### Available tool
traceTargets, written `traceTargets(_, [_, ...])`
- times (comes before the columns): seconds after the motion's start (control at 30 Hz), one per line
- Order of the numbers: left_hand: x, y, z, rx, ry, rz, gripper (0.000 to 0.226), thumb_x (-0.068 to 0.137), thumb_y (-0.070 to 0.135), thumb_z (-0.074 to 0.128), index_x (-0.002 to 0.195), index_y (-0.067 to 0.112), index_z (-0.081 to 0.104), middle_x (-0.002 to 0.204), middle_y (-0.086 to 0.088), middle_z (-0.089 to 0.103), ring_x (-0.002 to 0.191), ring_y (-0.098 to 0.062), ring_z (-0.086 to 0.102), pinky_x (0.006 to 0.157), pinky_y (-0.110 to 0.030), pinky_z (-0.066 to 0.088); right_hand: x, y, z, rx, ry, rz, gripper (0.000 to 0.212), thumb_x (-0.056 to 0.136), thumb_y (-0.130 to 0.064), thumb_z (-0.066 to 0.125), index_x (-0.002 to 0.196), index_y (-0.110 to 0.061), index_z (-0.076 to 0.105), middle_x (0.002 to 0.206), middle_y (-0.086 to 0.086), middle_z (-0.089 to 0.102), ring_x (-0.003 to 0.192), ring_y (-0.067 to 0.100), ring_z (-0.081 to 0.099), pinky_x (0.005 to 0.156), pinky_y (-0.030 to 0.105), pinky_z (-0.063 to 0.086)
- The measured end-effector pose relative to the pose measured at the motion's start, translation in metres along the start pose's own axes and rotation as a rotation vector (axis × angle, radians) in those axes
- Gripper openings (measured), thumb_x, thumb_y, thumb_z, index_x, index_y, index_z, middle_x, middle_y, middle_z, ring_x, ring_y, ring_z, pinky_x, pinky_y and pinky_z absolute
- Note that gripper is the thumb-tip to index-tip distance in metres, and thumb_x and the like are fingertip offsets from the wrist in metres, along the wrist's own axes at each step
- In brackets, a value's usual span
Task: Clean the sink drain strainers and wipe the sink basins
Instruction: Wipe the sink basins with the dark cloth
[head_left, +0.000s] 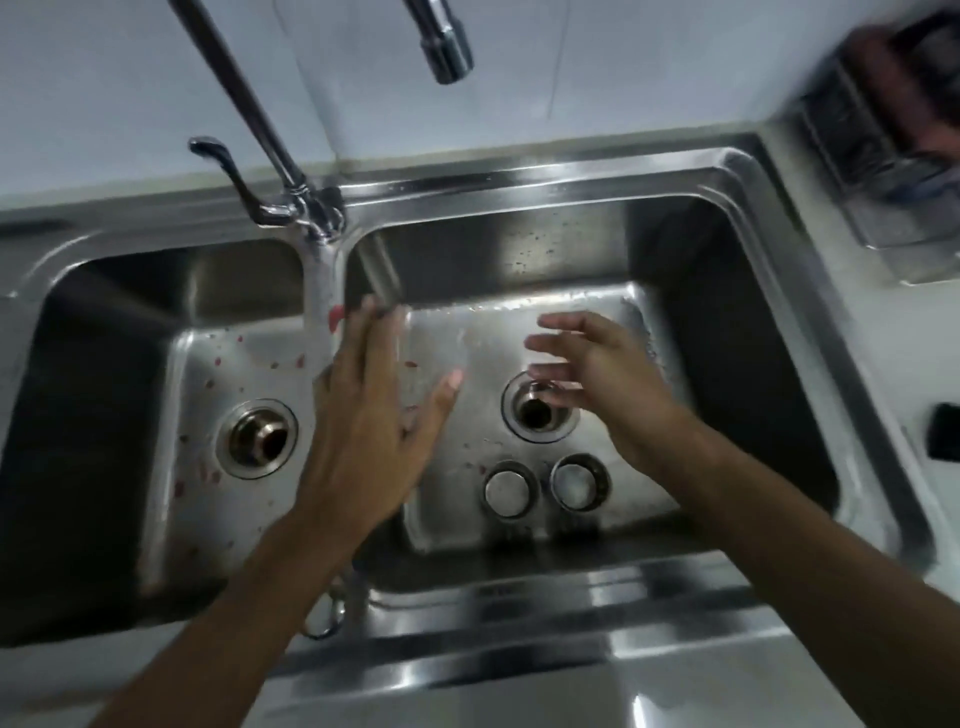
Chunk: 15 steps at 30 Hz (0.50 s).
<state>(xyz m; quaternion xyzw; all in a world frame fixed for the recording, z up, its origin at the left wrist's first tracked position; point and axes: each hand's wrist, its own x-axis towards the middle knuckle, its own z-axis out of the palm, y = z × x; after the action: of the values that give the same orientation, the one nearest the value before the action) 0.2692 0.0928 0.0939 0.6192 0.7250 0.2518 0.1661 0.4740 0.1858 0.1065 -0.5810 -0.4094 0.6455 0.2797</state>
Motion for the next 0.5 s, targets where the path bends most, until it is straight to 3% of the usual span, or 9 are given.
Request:
traceTargets(0.1, [-0.03,0.037,0.039,-0.037,-0.101,0.052,0.079,0.099,0.075,0.035,0.162,0.03,0.022,0.175,0.001,0.015,0.16,-0.019,0.018,0.126,-0.053,0.023,-0.036,0.018,-0.077,-0.186,0.11,-0.086,0.019,0.1,-0.021,0.063,0.117,-0.028,0.065,0.107,-0.002,0.074,0.094,0.017,0.074,0.077,0.033,0.06])
traceTargets(0.17, [-0.039,0.066,0.067,-0.056,-0.141,0.098,0.078,0.099,0.077,0.034,0.16,0.03,0.026,0.174,0.002,0.018,0.159,-0.019,0.022,0.125,-0.051,0.028,-0.058,0.023,-0.13,-0.354,0.187,-0.188,0.026,0.098,-0.02,0.065,0.123,-0.026,0.062,0.108,-0.005,0.072,0.097,0.013,0.071,0.084,0.032,0.058])
traceTargets(0.3, [-0.034,0.126,0.118,-0.07,-0.183,0.189,0.076,0.1,0.07,0.04,0.159,0.022,0.034,0.173,-0.002,0.022,0.156,-0.025,0.029,0.122,-0.054,0.034,-0.094,0.025,-0.221,-0.67,0.314,-0.319,0.036,0.098,-0.028,0.064,0.132,-0.029,0.054,0.119,-0.016,0.066,0.1,-0.005,0.064,0.081,0.009,0.05])
traceTargets(0.4, [-0.023,0.176,0.147,-0.107,-0.197,0.272,0.078,0.102,0.071,0.036,0.159,0.018,0.033,0.172,-0.008,0.023,0.157,-0.022,0.024,0.122,-0.049,0.03,-0.112,0.03,-0.277,-0.902,0.484,-0.42,0.039,0.097,-0.031,0.062,0.135,-0.026,0.053,0.122,-0.006,0.063,0.1,0.009,0.064,0.085,0.027,0.056])
traceTargets(0.5, [-0.015,0.221,0.169,-0.131,-0.213,0.345,0.076,0.103,0.067,0.038,0.16,0.017,0.033,0.172,-0.008,0.023,0.157,-0.021,0.024,0.123,-0.045,0.028,-0.116,0.044,-0.323,-1.136,0.619,-0.474,0.048,0.094,-0.039,0.062,0.137,-0.022,0.053,0.127,0.004,0.061,0.113,0.025,0.057,0.085,0.043,0.056])
